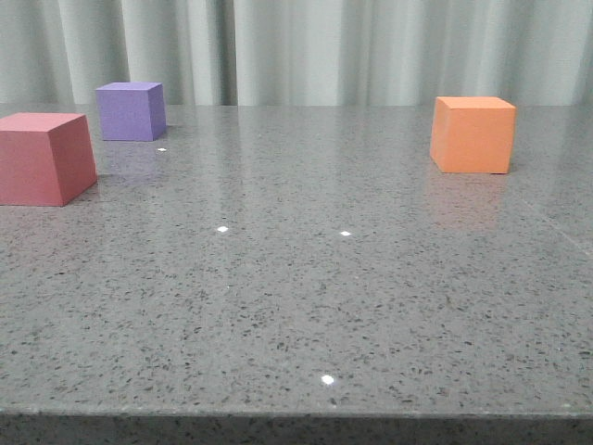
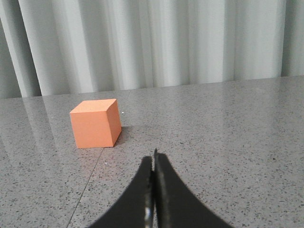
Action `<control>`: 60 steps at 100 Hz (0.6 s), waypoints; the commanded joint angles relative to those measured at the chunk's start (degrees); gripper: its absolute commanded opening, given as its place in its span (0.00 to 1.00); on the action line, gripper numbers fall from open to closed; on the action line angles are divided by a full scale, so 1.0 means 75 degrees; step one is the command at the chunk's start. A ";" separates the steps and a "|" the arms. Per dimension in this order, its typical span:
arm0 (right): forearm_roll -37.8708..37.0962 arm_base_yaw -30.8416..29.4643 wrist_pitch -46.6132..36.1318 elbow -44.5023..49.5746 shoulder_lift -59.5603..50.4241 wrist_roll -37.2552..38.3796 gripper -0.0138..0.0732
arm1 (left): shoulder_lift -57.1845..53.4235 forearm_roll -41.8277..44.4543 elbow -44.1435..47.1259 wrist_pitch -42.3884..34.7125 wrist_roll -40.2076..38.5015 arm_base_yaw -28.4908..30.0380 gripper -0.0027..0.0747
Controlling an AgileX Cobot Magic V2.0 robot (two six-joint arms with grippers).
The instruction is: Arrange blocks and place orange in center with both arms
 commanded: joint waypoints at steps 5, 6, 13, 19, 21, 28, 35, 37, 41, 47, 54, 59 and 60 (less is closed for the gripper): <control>-0.0055 -0.0040 -0.0625 -0.0146 -0.0149 -0.0070 0.03 | -0.0275 -0.0048 0.0319 -0.0618 -0.0025 0.0015 0.01; -0.0055 -0.0040 -0.0625 -0.0146 -0.0149 -0.0070 0.03 | -0.0275 -0.0048 0.0319 -0.0618 -0.0025 0.0015 0.01; -0.0048 -0.0040 -0.0646 -0.0146 -0.0149 -0.0070 0.03 | -0.0275 -0.0048 0.0319 -0.0618 -0.0025 0.0015 0.01; -0.0049 -0.0040 -0.0738 -0.0146 -0.0149 -0.0070 0.03 | -0.0275 -0.0048 0.0319 -0.0618 -0.0025 0.0015 0.01; -0.0049 -0.0040 -0.0788 -0.0146 -0.0149 -0.0070 0.03 | -0.0275 -0.0048 0.0319 -0.0618 -0.0025 0.0015 0.01; -0.0049 -0.0040 -0.0840 -0.0224 -0.0149 -0.0070 0.03 | -0.0275 -0.0048 0.0319 -0.0618 -0.0025 0.0015 0.01; -0.0041 -0.0040 -0.0686 -0.0437 -0.0149 -0.0070 0.03 | -0.0275 -0.0048 0.0319 -0.0618 -0.0025 0.0015 0.01; -0.0041 -0.0040 -0.0604 -0.0556 -0.0149 -0.0070 0.03 | -0.0275 -0.0048 0.0319 -0.0618 -0.0025 0.0015 0.01; -0.0033 -0.0040 -0.0350 -0.0737 -0.0133 -0.0070 0.03 | -0.0275 -0.0048 0.0319 -0.0618 -0.0025 0.0015 0.01; -0.0014 -0.0040 0.0164 -0.1108 -0.0066 -0.0070 0.03 | -0.0275 -0.0048 0.0319 -0.0618 -0.0025 0.0015 0.01; -0.0009 -0.0040 0.0968 -0.1735 0.0136 -0.0070 0.03 | -0.0275 -0.0048 0.0319 -0.0618 -0.0025 0.0015 0.01; -0.0009 -0.0040 0.1681 -0.2178 0.0345 -0.0070 0.03 | -0.0275 -0.0048 0.0319 -0.0618 -0.0025 0.0015 0.01; -0.0009 -0.0040 0.1767 -0.2243 0.0379 -0.0070 0.03 | -0.0275 -0.0048 0.0319 -0.0618 -0.0025 0.0015 0.01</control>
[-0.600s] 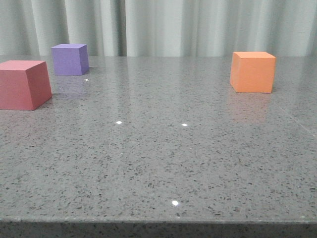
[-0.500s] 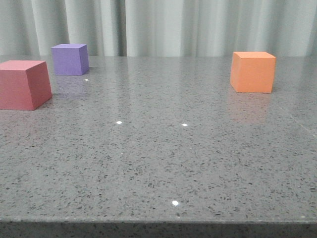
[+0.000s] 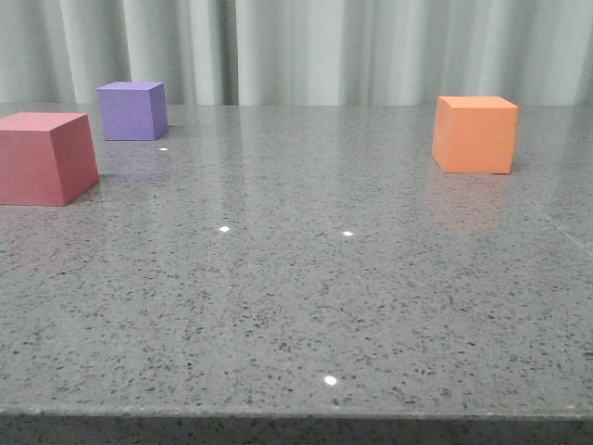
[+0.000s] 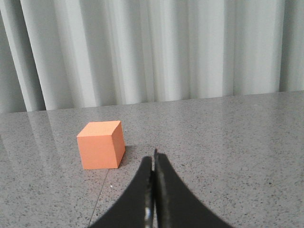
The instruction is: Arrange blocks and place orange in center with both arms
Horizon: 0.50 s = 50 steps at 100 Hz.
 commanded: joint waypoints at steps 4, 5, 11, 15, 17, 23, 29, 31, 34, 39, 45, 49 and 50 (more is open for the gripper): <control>-0.0009 -0.0040 0.0915 -0.1228 0.0578 -0.0070 0.03 | -0.0275 -0.0048 0.0319 -0.0618 -0.0025 0.0015 0.01; -0.0009 -0.0040 0.0996 -0.1358 0.0660 -0.0070 0.03 | -0.0275 -0.0048 0.0319 -0.0618 -0.0025 0.0015 0.01; 0.0030 -0.0040 0.1743 -0.1887 0.1019 -0.0070 0.03 | -0.0275 -0.0048 0.0319 -0.0618 -0.0025 0.0015 0.01; 0.0037 -0.0040 0.2143 -0.2271 0.1312 -0.0070 0.03 | -0.0275 -0.0048 0.0319 -0.0618 -0.0025 0.0015 0.01; 0.0037 -0.0040 0.2385 -0.2453 0.1468 -0.0070 0.03 | -0.0275 -0.0048 0.0319 -0.0618 -0.0025 0.0015 0.01; 0.0037 -0.0040 0.3090 -0.2916 0.1902 -0.0070 0.03 | -0.0275 -0.0048 0.0319 -0.0618 -0.0025 0.0015 0.01; 0.0046 -0.0040 0.3672 -0.3378 0.2416 -0.0070 0.03 | -0.0275 -0.0048 0.0319 -0.0618 -0.0025 0.0015 0.01; 0.0052 -0.0040 0.3866 -0.3518 0.2586 -0.0070 0.03 | -0.0275 -0.0048 0.0319 -0.0618 -0.0025 0.0015 0.01; 0.0091 -0.0040 0.4113 -0.3650 0.2757 -0.0070 0.03 | -0.0275 -0.0048 0.0319 -0.0618 -0.0025 0.0015 0.01; 0.0211 -0.0040 0.4569 -0.3957 0.3186 -0.0070 0.03 | -0.0275 -0.0048 0.0319 -0.0618 -0.0025 0.0015 0.01; 0.0384 -0.0040 0.4917 -0.4186 0.3560 -0.0070 0.03 | -0.0275 -0.0048 0.0319 -0.0618 -0.0025 0.0015 0.01; 0.0452 -0.0040 0.5106 -0.4300 0.3788 -0.0070 0.03 | -0.0275 -0.0048 0.0319 -0.0618 -0.0025 0.0015 0.01; 0.0461 -0.0040 0.5128 -0.4315 0.3822 -0.0070 0.03 | -0.0275 -0.0048 0.0319 -0.0618 -0.0025 0.0015 0.01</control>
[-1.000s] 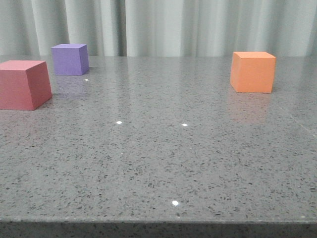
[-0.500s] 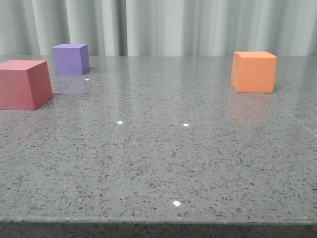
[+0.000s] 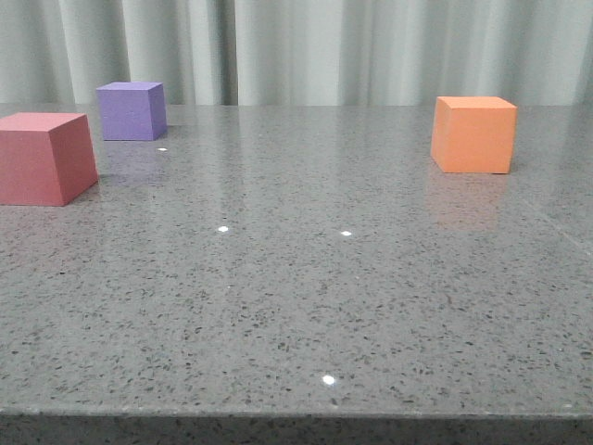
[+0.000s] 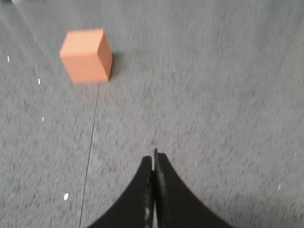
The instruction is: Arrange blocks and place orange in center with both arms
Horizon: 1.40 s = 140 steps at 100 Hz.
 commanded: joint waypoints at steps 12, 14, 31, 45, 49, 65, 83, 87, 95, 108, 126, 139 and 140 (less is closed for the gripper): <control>0.0207 -0.0040 0.0086 -0.0512 0.0915 -0.0070 0.03 | -0.0275 -0.0048 0.0319 -0.0618 -0.0025 0.0015 0.01; 0.0207 -0.0040 0.0086 -0.0512 0.0964 -0.0070 0.03 | -0.0275 -0.0048 0.0319 -0.0618 -0.0025 0.0015 0.01; 0.0207 -0.0040 0.0114 -0.0512 0.1110 -0.0070 0.16 | -0.0275 -0.0048 0.0319 -0.0618 -0.0025 0.0015 0.01; 0.0200 -0.0040 0.0183 -0.0512 0.1110 -0.0070 0.54 | -0.0275 -0.0048 0.0319 -0.0618 -0.0025 0.0015 0.01; 0.0200 -0.0040 0.0199 -0.0512 0.1110 -0.0070 0.68 | -0.0275 -0.0048 0.0319 -0.0618 -0.0025 0.0015 0.01; 0.0191 -0.0040 0.0111 -0.0512 0.1110 -0.0070 0.85 | -0.0275 -0.0048 0.0319 -0.0618 -0.0025 0.0015 0.01; 0.0324 -0.0032 -0.0081 -0.0530 0.1132 -0.0070 0.84 | -0.0275 -0.0048 0.0319 -0.0618 -0.0025 0.0015 0.01; 0.0364 -0.0032 -0.0123 -0.0564 0.1175 -0.0070 0.84 | -0.0275 -0.0048 0.0319 -0.0618 -0.0025 0.0015 0.01; 0.0450 -0.0016 -0.0139 -0.0798 0.1485 -0.0070 0.84 | -0.0275 -0.0048 0.0319 -0.0618 -0.0025 0.0015 0.01; 0.0513 0.0066 -0.0276 -0.1383 0.2262 -0.0122 0.84 | -0.0275 -0.0048 0.0319 -0.0618 -0.0025 0.0015 0.01; 0.0529 0.0705 -0.0490 -0.2297 0.3630 -0.0122 0.84 | -0.0275 -0.0048 0.0319 -0.0618 -0.0025 0.0015 0.01; 0.0522 0.1212 -0.0712 -0.2936 0.4733 -0.0122 0.84 | -0.0275 -0.0048 0.0319 -0.0618 -0.0025 0.0015 0.01; 0.0522 0.1235 -0.0728 -0.2973 0.4861 -0.0122 0.84 | -0.0275 -0.0048 0.0319 -0.0618 -0.0025 0.0015 0.01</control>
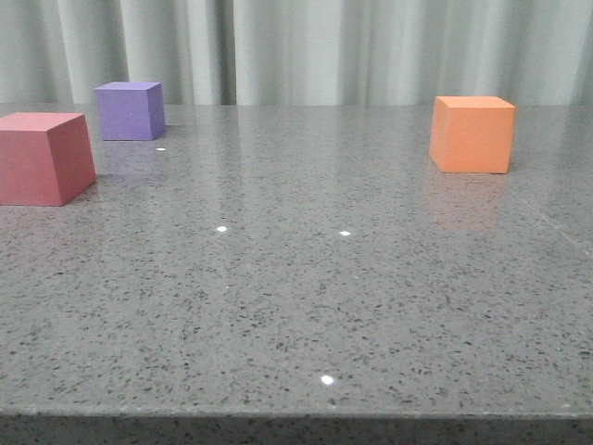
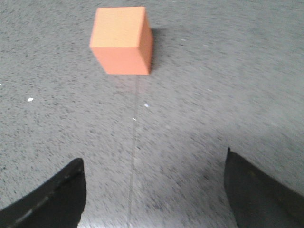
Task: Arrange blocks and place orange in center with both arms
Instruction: 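Lower the right gripper over the orange cube and close on it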
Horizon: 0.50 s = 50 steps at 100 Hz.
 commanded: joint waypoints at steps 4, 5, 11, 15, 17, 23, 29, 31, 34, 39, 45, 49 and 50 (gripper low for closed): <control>0.0014 0.0351 -0.0629 -0.0797 0.0933 -0.0093 0.84 | -0.0275 -0.0048 0.0319 -0.0618 -0.0025 0.0015 0.01; -0.0009 0.0371 -0.0636 -0.0836 0.0996 -0.0093 0.84 | -0.0275 -0.0048 0.0319 -0.0618 -0.0025 0.0015 0.01; -0.0116 0.0523 -0.0635 -0.1202 0.1550 -0.0093 0.84 | -0.0275 -0.0048 0.0319 -0.0618 -0.0025 0.0015 0.01; -0.0179 0.0594 -0.0635 -0.1416 0.1851 -0.0093 0.84 | -0.0275 -0.0048 0.0319 -0.0618 -0.0025 0.0015 0.01; -0.0203 0.0610 -0.0635 -0.1546 0.2023 -0.0093 0.84 | -0.0275 -0.0048 0.0319 -0.0618 -0.0025 0.0015 0.01; -0.0266 0.0674 -0.0635 -0.1939 0.2508 -0.0093 0.84 | -0.0275 -0.0048 0.0319 -0.0618 -0.0025 0.0015 0.01; -0.0284 0.0681 -0.0644 -0.2280 0.2904 -0.0093 0.84 | -0.0275 -0.0048 0.0319 -0.0618 -0.0025 0.0015 0.01; -0.0284 0.0681 -0.0644 -0.2401 0.3040 -0.0093 0.84 | -0.0275 -0.0048 0.0319 -0.0618 -0.0025 0.0015 0.01; -0.0304 0.0681 -0.0644 -0.2592 0.3210 -0.0093 0.84 | -0.0275 -0.0048 0.0319 -0.0618 -0.0025 0.0015 0.01; -0.0398 0.0681 -0.0637 -0.2849 0.3522 -0.0093 0.84 | -0.0275 -0.0048 0.0319 -0.0618 -0.0025 0.0015 0.01; -0.0447 0.0681 -0.0650 -0.3108 0.3797 -0.0093 0.84 | -0.0275 -0.0048 0.0319 -0.0618 -0.0025 0.0015 0.01; -0.0467 0.0681 -0.0653 -0.3290 0.3984 -0.0093 0.84 | -0.0275 -0.0048 0.0319 -0.0618 -0.0025 0.0015 0.01; -0.0478 0.0681 -0.0653 -0.3320 0.4013 -0.0093 0.84 | -0.0275 -0.0048 0.0319 -0.0618 -0.0025 0.0015 0.01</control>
